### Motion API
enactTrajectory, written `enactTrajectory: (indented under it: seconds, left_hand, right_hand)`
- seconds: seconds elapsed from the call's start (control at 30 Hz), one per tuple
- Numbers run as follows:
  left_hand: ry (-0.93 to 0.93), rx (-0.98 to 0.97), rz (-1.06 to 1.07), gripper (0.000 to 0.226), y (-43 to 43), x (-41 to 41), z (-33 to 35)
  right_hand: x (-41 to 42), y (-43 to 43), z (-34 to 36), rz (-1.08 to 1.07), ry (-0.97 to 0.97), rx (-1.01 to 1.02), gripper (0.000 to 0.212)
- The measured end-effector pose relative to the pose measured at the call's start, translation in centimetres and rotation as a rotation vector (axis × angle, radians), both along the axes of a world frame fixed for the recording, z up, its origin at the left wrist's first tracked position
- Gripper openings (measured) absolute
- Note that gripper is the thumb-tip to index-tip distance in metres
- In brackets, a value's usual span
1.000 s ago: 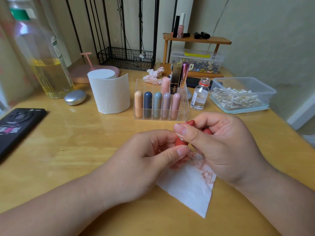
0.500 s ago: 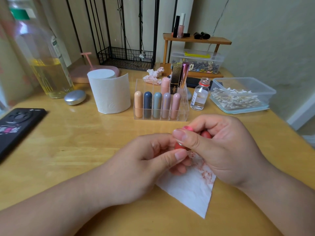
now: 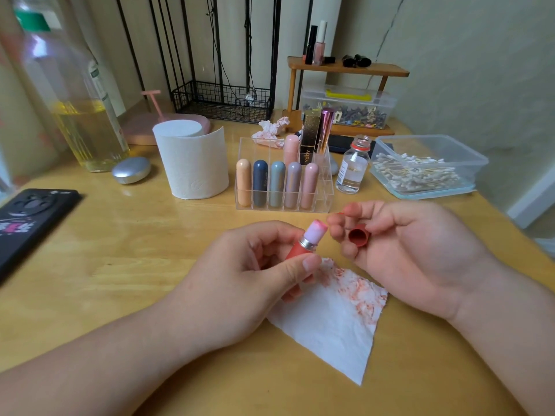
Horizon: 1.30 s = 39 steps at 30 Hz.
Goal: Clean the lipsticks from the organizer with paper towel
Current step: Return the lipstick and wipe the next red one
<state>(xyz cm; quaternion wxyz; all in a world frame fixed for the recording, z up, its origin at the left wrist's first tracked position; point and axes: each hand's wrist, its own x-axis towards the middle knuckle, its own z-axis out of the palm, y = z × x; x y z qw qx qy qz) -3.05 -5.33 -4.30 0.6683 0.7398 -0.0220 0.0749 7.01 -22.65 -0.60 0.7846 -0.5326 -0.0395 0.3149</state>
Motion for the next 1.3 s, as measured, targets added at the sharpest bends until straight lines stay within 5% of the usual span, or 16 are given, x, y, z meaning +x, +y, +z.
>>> enactTrajectory:
  seconds: [0.13,0.43,0.67,0.9,1.3]
  left_hand:
    - [-0.008,-0.009,0.011,0.015,-0.1,0.0,0.0]
    - [-0.03,0.099,0.042,0.016,0.1,0.0,0.1]
    - [-0.04,0.181,0.066,0.021,0.4,0.1,-0.1]
    - [-0.051,0.093,0.084,0.019,0.5,0.3,-0.2]
    - [-0.122,0.232,0.08,0.015,0.6,0.2,-0.7]
  right_hand:
    - [-0.4,0.0,-0.1,0.041,-0.114,0.066,0.018]
    - [-1.6,0.2,-0.3,0.082,-0.381,-0.013,0.033]
    - [-1.5,0.2,-1.6,0.203,-0.628,-0.251,0.023]
    - [-1.2,-0.2,-1.0,0.22,-0.687,-0.366,0.026]
    - [-1.0,-0.2,-0.6,0.147,-0.671,-0.384,0.029]
